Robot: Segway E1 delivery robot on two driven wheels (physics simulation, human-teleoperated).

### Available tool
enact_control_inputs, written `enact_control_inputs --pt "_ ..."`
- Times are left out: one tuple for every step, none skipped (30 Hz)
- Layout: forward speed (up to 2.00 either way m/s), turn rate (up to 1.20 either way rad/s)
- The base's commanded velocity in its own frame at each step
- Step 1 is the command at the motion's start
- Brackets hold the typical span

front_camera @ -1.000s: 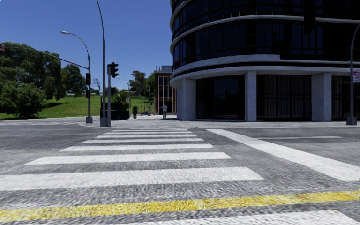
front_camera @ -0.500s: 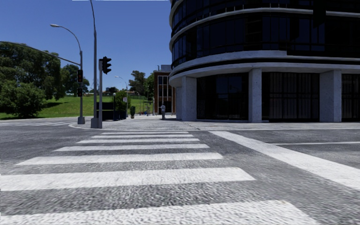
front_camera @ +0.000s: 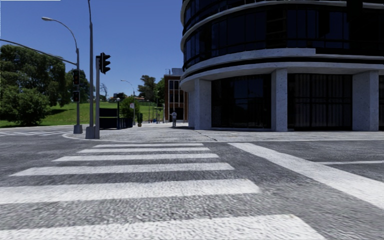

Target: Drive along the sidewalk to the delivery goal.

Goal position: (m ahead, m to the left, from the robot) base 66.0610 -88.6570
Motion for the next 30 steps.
enact_control_inputs --pt "2.0 0.37" --pt "2.0 0.37" --pt "2.0 0.37" --pt "2.0 0.37" --pt "2.0 0.37" --pt "2.0 0.37" --pt "2.0 0.37" --pt "2.0 0.37" --pt "2.0 0.37" --pt "2.0 0.37" --pt "2.0 0.37" --pt "2.0 0.37" --pt "2.0 0.0" --pt "2.0 0.0" --pt "2.0 0.0" --pt "2.0 0.0" --pt "2.0 0.0" --pt "2.0 0.0" --pt "2.0 0.0" --pt "2.0 0.0" --pt "2.0 0.0" --pt "2.0 0.0" --pt "2.0 0.0" --pt "2.0 0.0" --pt "2.0 0.0" --pt "2.0 0.0" --pt "2.0 0.0" --pt "2.0 0.0" --pt "2.0 0.0" --pt "2.0 0.0"
